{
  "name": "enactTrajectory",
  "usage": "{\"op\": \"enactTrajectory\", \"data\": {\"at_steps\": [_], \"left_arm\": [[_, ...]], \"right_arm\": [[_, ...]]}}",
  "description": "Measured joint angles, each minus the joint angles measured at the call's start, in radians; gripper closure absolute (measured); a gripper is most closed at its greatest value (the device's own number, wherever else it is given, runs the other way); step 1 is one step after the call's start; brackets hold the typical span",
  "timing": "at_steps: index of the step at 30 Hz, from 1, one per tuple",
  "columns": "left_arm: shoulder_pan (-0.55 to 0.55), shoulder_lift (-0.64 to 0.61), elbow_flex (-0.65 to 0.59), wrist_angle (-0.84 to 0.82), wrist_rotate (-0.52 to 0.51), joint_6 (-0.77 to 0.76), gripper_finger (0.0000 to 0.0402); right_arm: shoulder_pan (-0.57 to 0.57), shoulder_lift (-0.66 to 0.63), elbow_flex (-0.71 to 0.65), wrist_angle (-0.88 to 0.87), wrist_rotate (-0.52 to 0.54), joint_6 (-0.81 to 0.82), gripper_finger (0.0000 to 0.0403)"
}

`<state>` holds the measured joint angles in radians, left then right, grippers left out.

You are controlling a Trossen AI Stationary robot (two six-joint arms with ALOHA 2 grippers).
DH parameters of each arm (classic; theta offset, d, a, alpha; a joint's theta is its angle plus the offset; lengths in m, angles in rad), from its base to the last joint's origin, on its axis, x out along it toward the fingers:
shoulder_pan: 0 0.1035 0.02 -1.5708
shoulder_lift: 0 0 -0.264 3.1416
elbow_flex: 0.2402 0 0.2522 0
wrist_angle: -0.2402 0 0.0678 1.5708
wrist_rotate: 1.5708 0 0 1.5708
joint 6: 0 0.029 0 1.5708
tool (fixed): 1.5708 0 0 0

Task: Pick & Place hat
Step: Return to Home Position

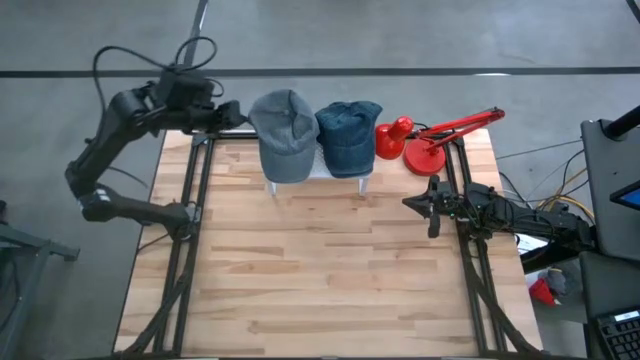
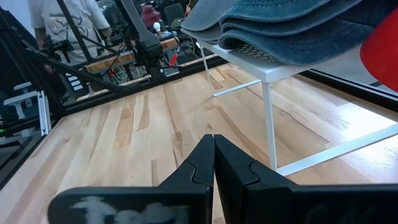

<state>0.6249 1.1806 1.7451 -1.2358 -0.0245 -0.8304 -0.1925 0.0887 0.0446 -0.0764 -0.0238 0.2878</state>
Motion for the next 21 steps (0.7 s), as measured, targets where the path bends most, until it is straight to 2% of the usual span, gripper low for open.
{"op": "enactTrajectory", "data": {"at_steps": [7, 12, 16, 21], "left_arm": [[-0.054, -0.073, -0.001, 0.001, -0.003, 0.236, 0.0197], [-0.074, -0.110, -0.041, 0.013, -0.003, 0.342, 0.0197], [-0.091, -0.151, -0.117, 0.075, -0.002, 0.422, 0.0197], [-0.103, -0.250, -0.278, 0.274, 0.019, 0.479, 0.0197]], "right_arm": [[0.000, 0.000, 0.000, 0.000, 0.000, 0.000, 0.0394], [0.000, 0.000, 0.000, 0.000, 0.000, 0.000, 0.0394], [0.000, 0.000, 0.000, 0.000, 0.000, 0.000, 0.0394], [0.000, 0.000, 0.000, 0.000, 0.000, 0.000, 0.0394]]}}
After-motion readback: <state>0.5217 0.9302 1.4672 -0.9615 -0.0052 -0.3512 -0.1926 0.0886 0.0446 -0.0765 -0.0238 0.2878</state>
